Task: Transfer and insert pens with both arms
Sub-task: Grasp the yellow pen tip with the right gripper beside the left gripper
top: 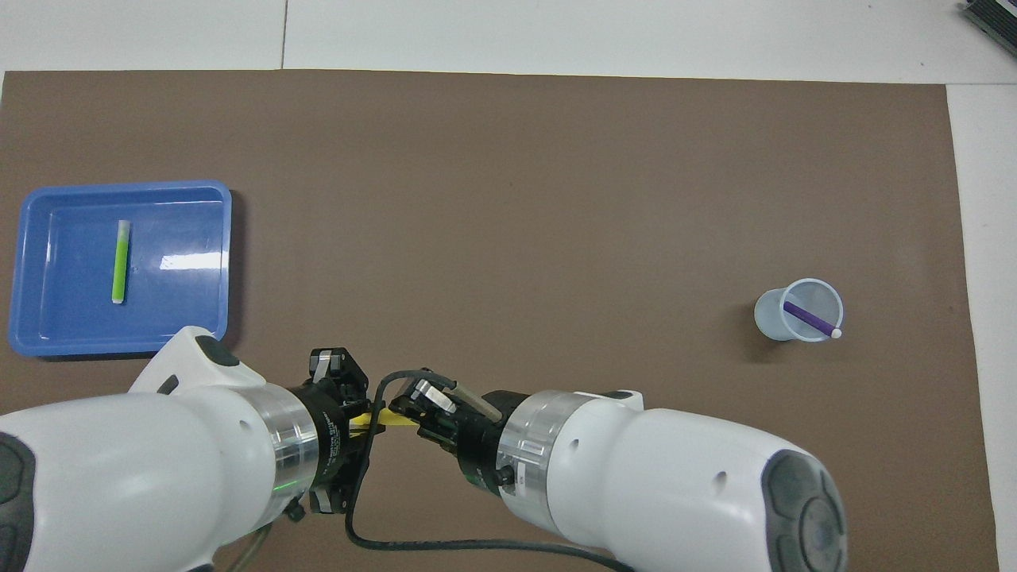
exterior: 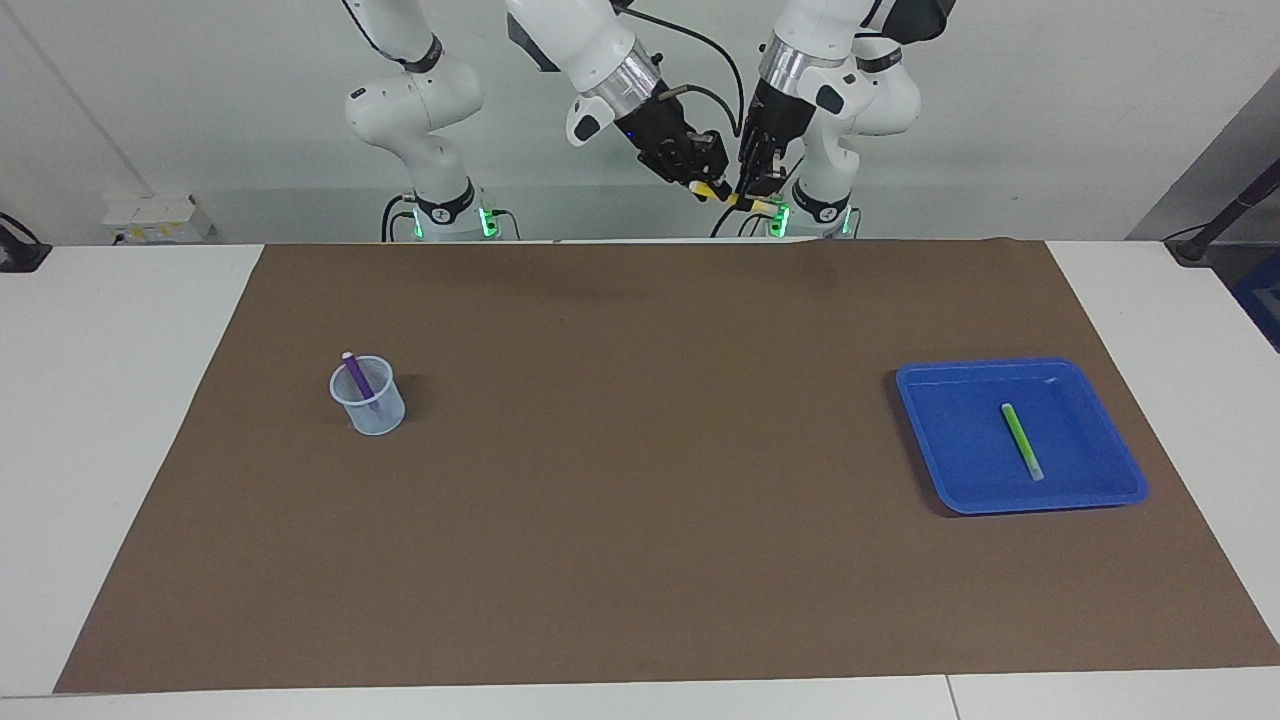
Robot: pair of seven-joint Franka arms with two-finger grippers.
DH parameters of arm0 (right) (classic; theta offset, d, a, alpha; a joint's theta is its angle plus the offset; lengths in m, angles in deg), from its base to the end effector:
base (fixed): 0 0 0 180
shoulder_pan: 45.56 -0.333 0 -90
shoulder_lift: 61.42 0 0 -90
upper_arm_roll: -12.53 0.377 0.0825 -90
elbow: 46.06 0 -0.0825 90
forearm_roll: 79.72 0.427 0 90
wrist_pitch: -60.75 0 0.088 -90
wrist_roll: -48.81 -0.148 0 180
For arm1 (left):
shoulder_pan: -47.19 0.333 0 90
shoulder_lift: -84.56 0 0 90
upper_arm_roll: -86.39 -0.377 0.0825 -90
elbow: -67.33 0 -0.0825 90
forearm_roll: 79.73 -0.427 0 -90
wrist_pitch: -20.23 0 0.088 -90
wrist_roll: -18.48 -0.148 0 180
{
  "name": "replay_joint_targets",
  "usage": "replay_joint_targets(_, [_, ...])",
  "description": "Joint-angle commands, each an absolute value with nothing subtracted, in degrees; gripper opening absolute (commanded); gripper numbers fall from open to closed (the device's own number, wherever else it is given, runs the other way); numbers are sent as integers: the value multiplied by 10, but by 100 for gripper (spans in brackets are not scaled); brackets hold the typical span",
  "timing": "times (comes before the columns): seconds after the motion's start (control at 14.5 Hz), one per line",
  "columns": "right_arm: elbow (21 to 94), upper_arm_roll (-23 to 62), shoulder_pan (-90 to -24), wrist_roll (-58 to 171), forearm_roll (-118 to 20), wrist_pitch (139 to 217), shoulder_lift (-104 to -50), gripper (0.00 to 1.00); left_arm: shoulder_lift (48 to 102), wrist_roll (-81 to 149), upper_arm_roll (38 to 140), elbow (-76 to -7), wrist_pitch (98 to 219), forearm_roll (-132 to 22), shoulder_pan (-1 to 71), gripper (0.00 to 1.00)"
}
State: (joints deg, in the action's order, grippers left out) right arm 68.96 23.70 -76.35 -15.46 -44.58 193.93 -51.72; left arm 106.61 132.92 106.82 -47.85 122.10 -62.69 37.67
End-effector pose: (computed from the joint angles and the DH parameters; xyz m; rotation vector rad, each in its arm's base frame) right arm 0.4243 0.4280 0.6010 -2.3083 0.8423 0.1556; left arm 0.3871 -0.2977 0.6271 2.1331 2.0525 -0.1682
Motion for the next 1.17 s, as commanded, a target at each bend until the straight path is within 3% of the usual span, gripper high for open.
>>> replay_joint_targets(0.0, [700,240,-754,-132,-430,1952,-510,32,1079,1335,1065,-486,1214,-618,370,0])
replay_joint_targets(0.34, [700,240,-756,-141,-431,1952,-510,32,1079,1336,1065,-485,1214,-618,370,0])
replay_joint_targets(0.48, [700,240,-756,-140,-431,1952,-510,14,1079,1337,1065,-485,1214,-617,370,0])
replay_joint_targets(0.69, [699,240,-755,-139,-430,1953,-511,0,1079,1337,1065,-485,1214,-618,370,0])
replay_joint_targets(1.1, [698,240,-755,-139,-430,1952,-511,0,1079,1336,1065,-485,1213,-618,370,0])
